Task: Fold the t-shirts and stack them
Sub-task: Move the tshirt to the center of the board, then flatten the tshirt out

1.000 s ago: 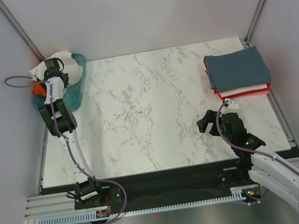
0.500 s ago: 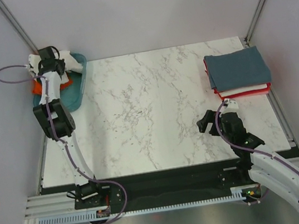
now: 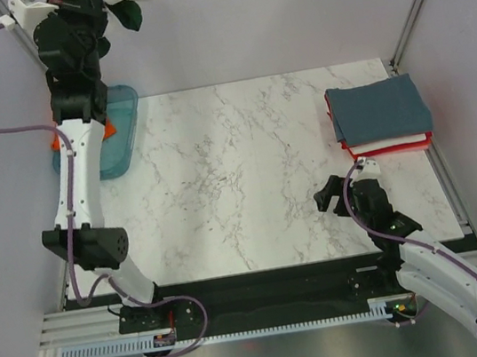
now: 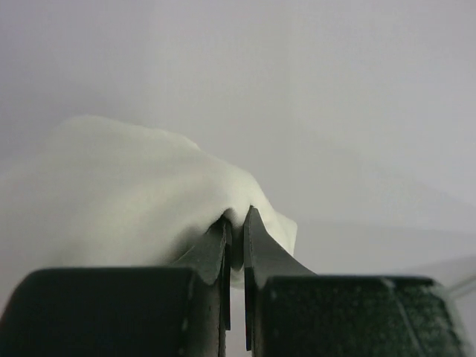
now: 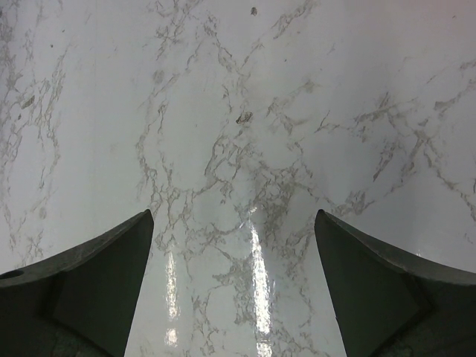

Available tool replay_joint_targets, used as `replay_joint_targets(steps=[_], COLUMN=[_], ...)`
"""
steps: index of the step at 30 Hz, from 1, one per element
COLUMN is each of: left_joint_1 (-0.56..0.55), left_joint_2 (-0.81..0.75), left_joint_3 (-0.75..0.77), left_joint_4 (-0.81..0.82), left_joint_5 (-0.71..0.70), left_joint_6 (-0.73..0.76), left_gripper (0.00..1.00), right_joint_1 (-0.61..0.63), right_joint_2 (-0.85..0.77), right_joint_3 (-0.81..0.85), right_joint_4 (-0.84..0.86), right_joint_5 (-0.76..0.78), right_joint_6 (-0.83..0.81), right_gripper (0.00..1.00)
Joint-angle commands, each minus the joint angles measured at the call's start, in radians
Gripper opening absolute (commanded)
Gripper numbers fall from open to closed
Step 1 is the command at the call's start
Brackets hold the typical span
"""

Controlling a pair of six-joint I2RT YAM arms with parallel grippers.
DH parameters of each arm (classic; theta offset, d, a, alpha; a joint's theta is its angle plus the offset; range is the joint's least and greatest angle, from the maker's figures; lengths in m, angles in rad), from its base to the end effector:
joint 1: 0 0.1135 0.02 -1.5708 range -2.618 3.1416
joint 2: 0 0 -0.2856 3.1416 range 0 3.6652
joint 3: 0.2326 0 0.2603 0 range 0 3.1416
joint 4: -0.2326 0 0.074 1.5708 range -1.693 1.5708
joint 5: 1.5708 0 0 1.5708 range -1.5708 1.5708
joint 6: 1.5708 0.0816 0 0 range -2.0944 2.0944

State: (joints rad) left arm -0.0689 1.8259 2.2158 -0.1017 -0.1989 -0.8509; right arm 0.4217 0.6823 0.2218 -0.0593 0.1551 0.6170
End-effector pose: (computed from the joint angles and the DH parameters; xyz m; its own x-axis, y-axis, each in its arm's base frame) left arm 0.4512 -0.0150 0.5854 0.2783 -0.7580 -0.5899 0.1331 0.6387 -0.7579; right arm 0.1750 0.0647 0.1580 -0.5328 0.3875 -0.7523 0.0322 0.8976 0.4396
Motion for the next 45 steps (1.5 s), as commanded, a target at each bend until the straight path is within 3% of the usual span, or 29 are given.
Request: replay_joint_targets(steps=[1, 10, 15, 16, 17, 18, 19, 21, 26, 30, 36, 45], left_joint_1=[-0.127, -0.445, -0.532, -0.54, -0.539, -0.537, -0.534, -0.523, -0.525, -0.528, -0.534, -0.532], left_joint_2=[-0.163, -0.416, -0.553, -0.562, -0.563, -0.563, -0.56, -0.548, -0.536, -0.548, -0.605, -0.715], left_joint_3=[-0.128, -0.752, -1.149, -1.2, -1.287, -1.324, -1.355, -1.395, -1.361, -1.39, -1.501, -1.578], left_joint_4=[0.127, 0.296, 0.37, 0.375, 0.375, 0.367, 0.347, 0.28, 0.134, 0.115, 0.111, 0.037], left_joint_5=[0.052, 0.116, 0.099, 0.114, 0.127, 0.133, 0.133, 0.133, 0.154, 0.266, 0.299, 0.253], left_joint_6=[-0.039, -0.266, -0.371, -0.388, -0.407, -0.424, -0.418, -0.336, -0.087, 0.1, 0.159, 0.2], left_gripper=[0.02, 0.02, 0.05, 0.13, 0.28, 0.69, 0.85, 1.0, 1.0, 0.96, 0.94, 0.95], right_joint_1=[0.002, 0.003, 0.003, 0.002, 0.002, 0.003, 0.003, 0.003, 0.002, 0.003, 0.003, 0.002], right_joint_2=[0.002, -0.041, -0.093, -0.098, -0.102, -0.105, -0.105, -0.096, -0.053, 0.017, 0.132, 0.327], right_joint_3=[0.027, 0.025, 0.011, 0.01, 0.008, 0.007, 0.007, 0.007, 0.019, 0.051, 0.143, 0.188], right_joint_4=[0.035, 0.007, -0.01, -0.01, -0.011, -0.011, -0.011, -0.007, 0.013, 0.027, 0.013, 0.052], right_joint_5=[0.003, 0.021, 0.044, 0.047, 0.049, 0.047, 0.047, 0.044, 0.035, -0.038, -0.221, -0.374], right_joint_6=[-0.01, -0.003, 0.009, 0.009, 0.01, 0.012, 0.012, 0.007, -0.014, -0.062, -0.074, -0.072], right_gripper=[0.98, 0.98, 0.98, 0.98, 0.98, 0.98, 0.98, 0.98, 0.97, 0.84, 0.66, 0.57])
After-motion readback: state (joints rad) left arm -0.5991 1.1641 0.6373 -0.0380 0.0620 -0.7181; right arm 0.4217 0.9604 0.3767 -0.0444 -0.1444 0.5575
